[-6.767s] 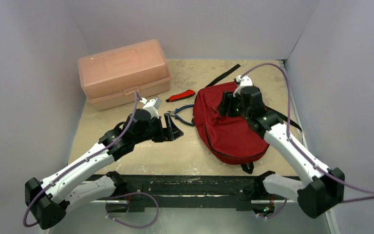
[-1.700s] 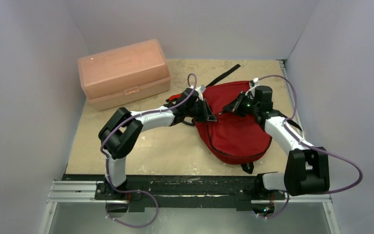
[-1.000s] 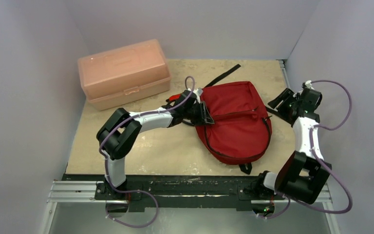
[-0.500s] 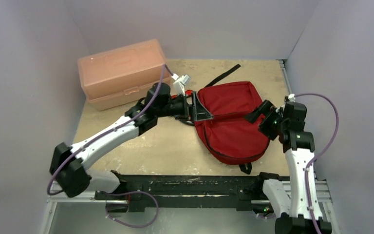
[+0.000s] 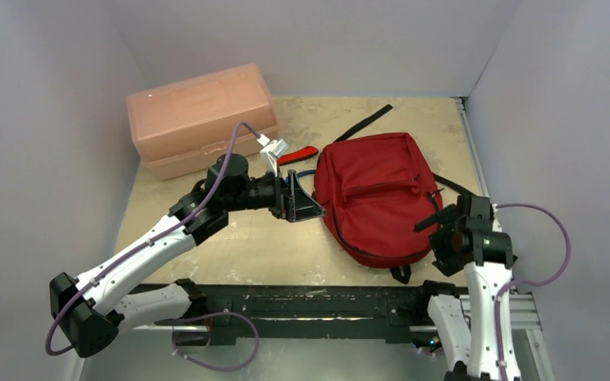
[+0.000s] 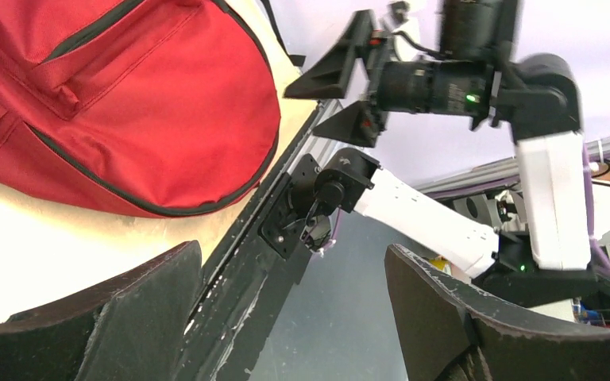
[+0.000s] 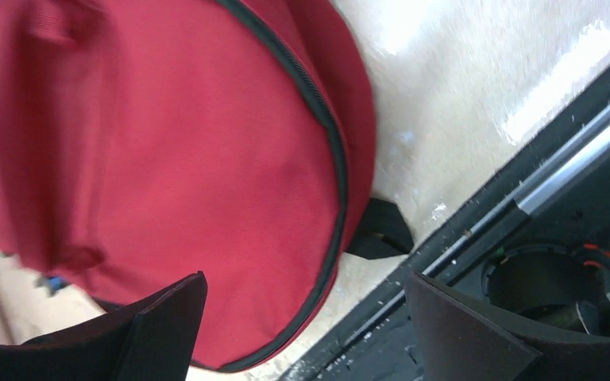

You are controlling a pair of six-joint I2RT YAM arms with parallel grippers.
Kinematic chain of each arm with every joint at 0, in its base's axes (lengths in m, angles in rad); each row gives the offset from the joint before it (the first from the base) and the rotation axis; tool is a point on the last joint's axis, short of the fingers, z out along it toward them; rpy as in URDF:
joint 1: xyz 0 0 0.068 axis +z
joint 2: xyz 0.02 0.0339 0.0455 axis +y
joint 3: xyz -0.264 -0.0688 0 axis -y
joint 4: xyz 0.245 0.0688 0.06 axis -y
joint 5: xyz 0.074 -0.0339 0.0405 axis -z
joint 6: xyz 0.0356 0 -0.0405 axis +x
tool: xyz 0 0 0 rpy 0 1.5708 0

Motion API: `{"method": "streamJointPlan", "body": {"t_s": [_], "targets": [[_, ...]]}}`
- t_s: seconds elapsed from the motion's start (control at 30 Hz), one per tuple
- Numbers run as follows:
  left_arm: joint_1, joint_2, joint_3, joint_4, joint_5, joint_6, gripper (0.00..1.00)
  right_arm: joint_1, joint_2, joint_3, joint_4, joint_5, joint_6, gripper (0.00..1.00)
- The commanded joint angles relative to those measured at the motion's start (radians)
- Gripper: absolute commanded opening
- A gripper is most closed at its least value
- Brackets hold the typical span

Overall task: Pack the student bag
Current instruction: Adjust the student bag at the center of the board.

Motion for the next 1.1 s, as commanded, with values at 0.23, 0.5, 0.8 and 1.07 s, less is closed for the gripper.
{"method": "streamJointPlan", "body": {"t_s": [0.23,0.5,0.8,1.07], "targets": [[0.005,-0.045,0.011,0.005,0.023,0.018,0.85,-0.001,0.182,-0.214,0.296,-0.119,-0.019,0.57],[0.005,-0.045,0.03,-0.027,-0.001,0.046,0.86,-0.001,0.1,0.059,0.195,0.012,-0.037,0.0],[0.004,-0.032,0.1,-0.076,0.015,0.051,0.88,-0.001,0.275,0.654,0.228,-0.099,-0.021,0.0],[-0.146,-0.054,0.23,-0.068,-0.129,0.302,0.93,-0.001,0.513,1.123,0.221,-0.274,-0.02,0.0]]}}
